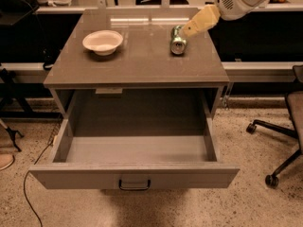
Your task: Place green can into top drawer
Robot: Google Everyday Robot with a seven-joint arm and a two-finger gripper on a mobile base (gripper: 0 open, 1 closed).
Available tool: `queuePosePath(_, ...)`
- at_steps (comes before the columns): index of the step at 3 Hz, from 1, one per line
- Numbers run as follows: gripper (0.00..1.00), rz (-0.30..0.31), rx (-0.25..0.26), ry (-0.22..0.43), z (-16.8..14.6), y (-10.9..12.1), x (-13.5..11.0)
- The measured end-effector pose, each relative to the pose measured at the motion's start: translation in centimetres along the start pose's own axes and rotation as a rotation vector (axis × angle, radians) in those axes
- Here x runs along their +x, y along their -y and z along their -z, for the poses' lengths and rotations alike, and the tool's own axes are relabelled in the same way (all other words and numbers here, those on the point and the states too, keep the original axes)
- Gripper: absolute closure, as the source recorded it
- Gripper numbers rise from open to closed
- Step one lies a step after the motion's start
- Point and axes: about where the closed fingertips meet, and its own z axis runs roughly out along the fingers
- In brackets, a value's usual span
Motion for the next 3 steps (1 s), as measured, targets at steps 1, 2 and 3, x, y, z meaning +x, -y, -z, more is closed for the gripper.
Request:
queuePosePath(1,0.00,-0.097,0.069,0.050,-2.3,-0.2,-2.2)
queuePosePath(2,0.00,-0.225,0.106,0.071,-4.9,0.1,-4.4)
queuePosePath(3,0.00,-0.322,0.114,0.072,-7.3,0.6,-6.0)
